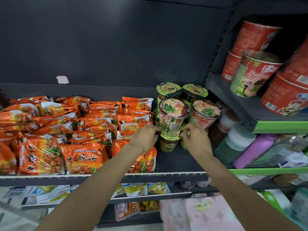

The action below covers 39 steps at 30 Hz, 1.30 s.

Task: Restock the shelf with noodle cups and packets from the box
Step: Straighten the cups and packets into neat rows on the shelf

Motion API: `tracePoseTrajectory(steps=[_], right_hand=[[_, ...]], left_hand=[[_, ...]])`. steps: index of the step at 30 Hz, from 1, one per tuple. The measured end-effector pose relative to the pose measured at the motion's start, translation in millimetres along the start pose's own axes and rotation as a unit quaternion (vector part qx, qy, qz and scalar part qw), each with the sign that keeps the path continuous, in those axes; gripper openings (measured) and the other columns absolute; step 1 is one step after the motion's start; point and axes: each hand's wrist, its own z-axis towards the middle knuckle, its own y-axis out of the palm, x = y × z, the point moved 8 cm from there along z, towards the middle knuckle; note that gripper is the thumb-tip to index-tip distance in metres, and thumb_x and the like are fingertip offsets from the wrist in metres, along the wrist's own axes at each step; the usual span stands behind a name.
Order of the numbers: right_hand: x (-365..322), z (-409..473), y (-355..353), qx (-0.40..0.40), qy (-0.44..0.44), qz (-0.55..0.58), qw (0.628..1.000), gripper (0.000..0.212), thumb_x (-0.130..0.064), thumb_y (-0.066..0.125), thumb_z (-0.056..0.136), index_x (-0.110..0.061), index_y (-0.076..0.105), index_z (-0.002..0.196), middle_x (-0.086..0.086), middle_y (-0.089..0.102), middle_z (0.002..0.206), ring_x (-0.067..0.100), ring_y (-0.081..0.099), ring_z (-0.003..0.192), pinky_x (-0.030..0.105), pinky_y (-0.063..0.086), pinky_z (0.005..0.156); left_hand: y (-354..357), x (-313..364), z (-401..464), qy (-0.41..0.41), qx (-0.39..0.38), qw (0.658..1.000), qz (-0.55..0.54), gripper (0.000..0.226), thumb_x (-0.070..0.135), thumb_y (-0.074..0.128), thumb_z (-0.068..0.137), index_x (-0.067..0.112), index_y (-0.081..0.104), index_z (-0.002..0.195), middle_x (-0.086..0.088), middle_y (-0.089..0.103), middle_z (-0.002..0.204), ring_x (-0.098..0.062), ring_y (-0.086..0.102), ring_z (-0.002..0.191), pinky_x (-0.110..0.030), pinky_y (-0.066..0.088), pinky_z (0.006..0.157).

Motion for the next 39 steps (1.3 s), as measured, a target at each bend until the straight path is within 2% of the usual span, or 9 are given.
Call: tracePoseTrajectory(steps=[2, 5, 10, 16, 22, 28, 32, 37, 39], right_hand=[[-11, 1, -27, 0.067, -0.027, 0.018, 0.997, 0.01, -0.013, 0.053, 0.09, -0.009, 0.056, 0.099, 0.006, 0.051, 0.107, 0.025, 0.055, 0.088, 0.035, 0.045, 0.067], [-27, 14, -41, 0.077, -0.07, -0.011, 0.995, 0.029, -0.019, 0.056, 0.091, -0.011, 0.053, 0.119, 0.007, 0.049, 0.117, 0.023, 0.047, 0.108, 0.037, 0.045, 0.082], [-46, 31, -26, -0.028, -0.132, -0.075, 0.988, 0.042, -0.034, 0.054, 0.093, -0.022, 0.052, 0.133, -0.001, 0.053, 0.128, 0.02, 0.046, 0.119, 0.035, 0.04, 0.099], [-49, 38, -30, -0.054, -0.143, -0.107, 0.982, 0.036, -0.033, 0.053, 0.094, -0.022, 0.058, 0.127, -0.005, 0.053, 0.134, 0.015, 0.05, 0.121, 0.035, 0.035, 0.106], [-42, 45, -31, -0.103, -0.134, -0.075, 0.983, 0.04, -0.008, 0.05, 0.091, -0.019, 0.057, 0.128, -0.002, 0.051, 0.137, 0.019, 0.047, 0.125, 0.037, 0.044, 0.1], [-38, 49, -32, -0.11, -0.113, -0.077, 0.985, 0.042, -0.039, 0.061, 0.088, -0.014, 0.06, 0.123, 0.002, 0.056, 0.126, 0.023, 0.052, 0.116, 0.039, 0.047, 0.091], [-38, 57, -26, -0.137, -0.129, -0.083, 0.979, 0.029, -0.027, 0.06, 0.091, -0.014, 0.066, 0.116, 0.002, 0.06, 0.127, 0.022, 0.054, 0.118, 0.039, 0.045, 0.096], [-32, 58, -26, -0.126, -0.143, -0.103, 0.976, 0.041, -0.002, 0.057, 0.088, -0.015, 0.059, 0.126, 0.003, 0.055, 0.136, 0.023, 0.052, 0.123, 0.038, 0.041, 0.104], [-34, 54, -26, -0.122, -0.14, -0.088, 0.979, 0.044, -0.005, 0.057, 0.087, -0.013, 0.055, 0.131, 0.006, 0.052, 0.136, 0.024, 0.049, 0.124, 0.038, 0.04, 0.104]], left_hand=[[-28, -4, 1, -0.02, 0.097, 0.992, -0.081, 0.036, 0.012, 0.046, 0.095, 0.013, 0.046, 0.131, -0.008, 0.05, 0.134, -0.026, 0.048, 0.124, -0.04, 0.042, 0.101], [-57, 6, 11, 0.015, 0.156, 0.983, -0.096, 0.053, 0.005, 0.048, 0.093, 0.014, 0.032, 0.143, -0.007, 0.038, 0.146, -0.025, 0.039, 0.132, -0.037, 0.036, 0.108], [-62, 19, 36, 0.05, 0.088, 0.995, 0.004, 0.071, -0.01, 0.042, 0.087, 0.02, 0.024, 0.148, -0.001, 0.015, 0.158, -0.021, 0.021, 0.143, -0.034, 0.033, 0.111], [-73, 29, 37, 0.087, 0.134, 0.981, 0.105, 0.047, 0.006, 0.051, 0.092, 0.013, 0.045, 0.138, -0.005, 0.041, 0.146, -0.022, 0.038, 0.134, -0.032, 0.032, 0.109], [-74, 36, 41, 0.1, 0.127, 0.974, 0.161, 0.03, 0.029, 0.056, 0.092, 0.012, 0.06, 0.117, -0.003, 0.062, 0.12, -0.024, 0.057, 0.11, -0.036, 0.044, 0.094], [-78, 37, 39, 0.128, 0.121, 0.981, 0.081, 0.038, 0.028, 0.059, 0.091, 0.016, 0.058, 0.126, -0.001, 0.057, 0.132, -0.021, 0.053, 0.12, -0.037, 0.04, 0.102], [-74, 31, 44, 0.122, 0.062, 0.987, 0.083, 0.048, 0.017, 0.053, 0.095, 0.02, 0.042, 0.141, 0.001, 0.035, 0.15, -0.017, 0.034, 0.137, -0.035, 0.03, 0.112], [-73, 37, 42, 0.129, 0.099, 0.981, 0.111, 0.034, 0.024, 0.051, 0.096, 0.02, 0.057, 0.129, -0.001, 0.054, 0.133, -0.02, 0.048, 0.123, -0.035, 0.036, 0.103], [-74, 39, 40, 0.14, 0.114, 0.977, 0.111, 0.033, 0.027, 0.053, 0.094, 0.022, 0.058, 0.127, 0.0, 0.056, 0.125, -0.019, 0.049, 0.118, -0.034, 0.037, 0.099]])
